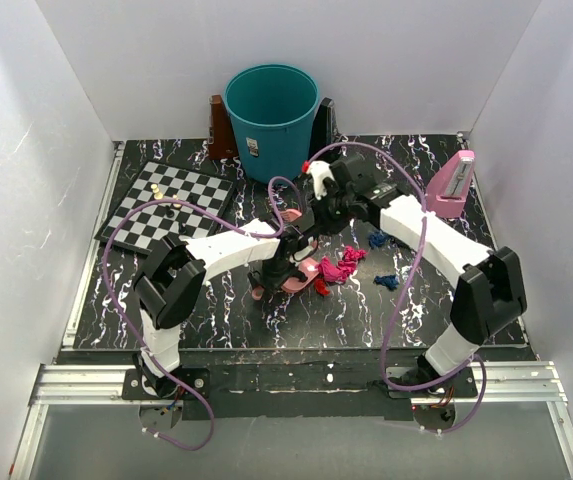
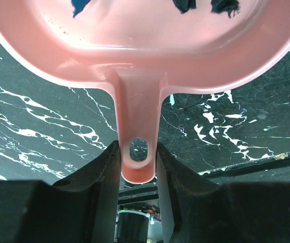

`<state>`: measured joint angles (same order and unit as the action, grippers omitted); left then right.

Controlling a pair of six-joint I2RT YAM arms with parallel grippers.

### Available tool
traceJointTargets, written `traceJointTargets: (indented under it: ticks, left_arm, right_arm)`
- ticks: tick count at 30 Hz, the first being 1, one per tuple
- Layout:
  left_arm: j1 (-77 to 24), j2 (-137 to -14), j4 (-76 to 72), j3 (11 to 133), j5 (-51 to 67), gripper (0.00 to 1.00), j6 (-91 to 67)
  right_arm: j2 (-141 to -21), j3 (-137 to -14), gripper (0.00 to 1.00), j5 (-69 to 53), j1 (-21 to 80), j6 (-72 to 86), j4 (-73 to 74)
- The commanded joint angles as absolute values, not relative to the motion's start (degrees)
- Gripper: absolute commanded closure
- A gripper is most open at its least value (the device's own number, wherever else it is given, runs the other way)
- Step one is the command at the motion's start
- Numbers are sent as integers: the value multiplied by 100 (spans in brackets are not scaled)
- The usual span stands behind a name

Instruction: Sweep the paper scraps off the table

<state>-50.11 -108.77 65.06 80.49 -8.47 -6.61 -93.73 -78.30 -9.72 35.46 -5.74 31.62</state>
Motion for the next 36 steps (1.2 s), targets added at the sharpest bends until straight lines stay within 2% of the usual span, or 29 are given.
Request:
traceJointTargets:
  ticks: [1,8,13,26,30,36]
  left_arm:
    - [-5036,-10556,6416,8042,-852,85,-642]
    - [-5027,-10468,6539,7937,-1168,85,-773]
    - [-5036,-10345,6644,7779,-1309,85,-931]
    - [-5133,-9185,6794,6979,-985,82,-1292]
    - [-5334,-9070,6794,6865,-484,80,-1257]
    - [-5590,-9237,6759,6706,-395,78,-1213]
  right_arm:
    - [-8869,-8340,99,-1434,3174,-168,3602]
    - [-8666,-8964,99,674,3041,-149,4648]
    - [-8570,-8632,99,1590,3041,-123,4834]
    - [-8745,-8244,99,2250,3059,-44,5010]
    - [-8780,-8235,99,2285,3085,-44,5010]
    - [-8895,-8288,99,2303,3120,-70,5142]
